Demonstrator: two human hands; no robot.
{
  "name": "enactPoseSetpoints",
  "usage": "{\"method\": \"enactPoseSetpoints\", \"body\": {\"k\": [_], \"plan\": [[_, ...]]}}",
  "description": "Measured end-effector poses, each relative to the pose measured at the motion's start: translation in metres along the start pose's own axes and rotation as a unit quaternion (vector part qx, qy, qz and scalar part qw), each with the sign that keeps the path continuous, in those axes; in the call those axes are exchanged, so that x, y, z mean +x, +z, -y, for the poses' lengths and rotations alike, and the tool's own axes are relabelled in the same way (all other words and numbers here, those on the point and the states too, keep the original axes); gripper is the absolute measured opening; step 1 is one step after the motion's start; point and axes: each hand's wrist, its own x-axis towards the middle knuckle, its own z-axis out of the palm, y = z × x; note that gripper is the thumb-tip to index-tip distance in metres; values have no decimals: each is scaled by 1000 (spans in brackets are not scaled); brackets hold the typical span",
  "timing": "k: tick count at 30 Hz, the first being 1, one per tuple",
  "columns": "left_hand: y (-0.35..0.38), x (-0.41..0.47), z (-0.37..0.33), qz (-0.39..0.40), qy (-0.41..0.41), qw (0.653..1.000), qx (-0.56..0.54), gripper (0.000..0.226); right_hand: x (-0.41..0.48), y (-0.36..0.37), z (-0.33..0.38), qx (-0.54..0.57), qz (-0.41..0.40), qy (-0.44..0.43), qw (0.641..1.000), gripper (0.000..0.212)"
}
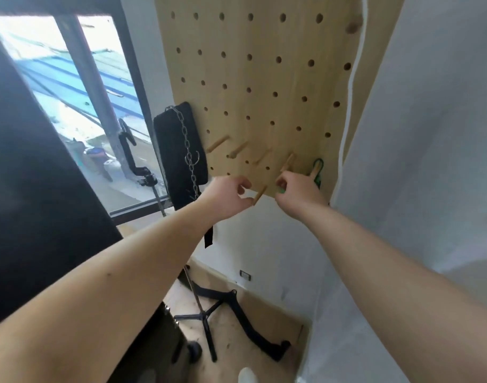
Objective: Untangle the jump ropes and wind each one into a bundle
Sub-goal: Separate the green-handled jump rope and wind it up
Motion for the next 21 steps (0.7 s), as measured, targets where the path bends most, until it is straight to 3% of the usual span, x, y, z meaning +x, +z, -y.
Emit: {"method": "enactPoseSetpoints", "body": {"k": [9,21], "plan": [[13,-155,12,31,-11,999,-33,53,-157,17,15,-19,31,-16,999,40],[78,-263,-32,91,6,994,-58,51,-291,2,-39,1,60,47,997,44]]}}
